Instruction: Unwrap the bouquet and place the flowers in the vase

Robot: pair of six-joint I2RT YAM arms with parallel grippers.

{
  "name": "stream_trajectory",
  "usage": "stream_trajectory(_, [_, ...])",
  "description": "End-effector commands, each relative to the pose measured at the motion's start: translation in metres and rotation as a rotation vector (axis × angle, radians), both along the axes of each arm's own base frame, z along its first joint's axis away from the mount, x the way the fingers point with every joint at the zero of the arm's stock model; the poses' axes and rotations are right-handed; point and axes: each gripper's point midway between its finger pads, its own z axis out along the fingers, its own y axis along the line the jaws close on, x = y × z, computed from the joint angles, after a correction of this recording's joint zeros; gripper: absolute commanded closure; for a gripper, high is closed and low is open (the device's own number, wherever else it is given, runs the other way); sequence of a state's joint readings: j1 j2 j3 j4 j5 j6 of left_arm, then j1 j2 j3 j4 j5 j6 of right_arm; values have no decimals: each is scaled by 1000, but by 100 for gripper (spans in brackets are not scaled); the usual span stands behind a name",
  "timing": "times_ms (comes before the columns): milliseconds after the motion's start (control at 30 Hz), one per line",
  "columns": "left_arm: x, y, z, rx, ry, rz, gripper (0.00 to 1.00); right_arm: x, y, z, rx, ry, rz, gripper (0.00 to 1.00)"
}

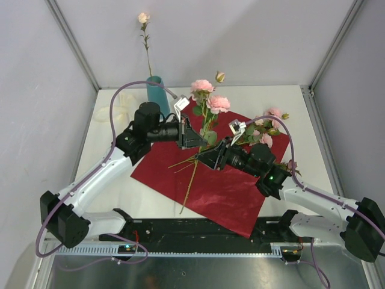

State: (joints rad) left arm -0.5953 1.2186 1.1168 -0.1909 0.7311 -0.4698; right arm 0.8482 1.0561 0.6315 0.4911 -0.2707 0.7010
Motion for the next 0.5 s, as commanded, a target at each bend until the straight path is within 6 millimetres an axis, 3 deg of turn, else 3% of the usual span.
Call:
stream_trajectory(0, [22, -1, 32, -43, -116, 55, 100, -3, -4, 40, 63, -81, -11, 52])
stream_trajectory(100, [46, 10, 38, -27, -169, 145, 100, -2, -12, 42, 48, -89, -44, 29])
stream_trajectory(233, [81, 37, 57, -4, -262, 314, 100, -3, -26, 42, 17, -102, -90, 8])
stream_trajectory(300, [102, 57, 73, 22, -347, 432, 100, -2, -34, 42, -1, -107, -125, 2])
stream_trajectory(467, [156, 129, 128, 195, -656, 826, 100, 6, -56, 39, -42, -120, -230, 1])
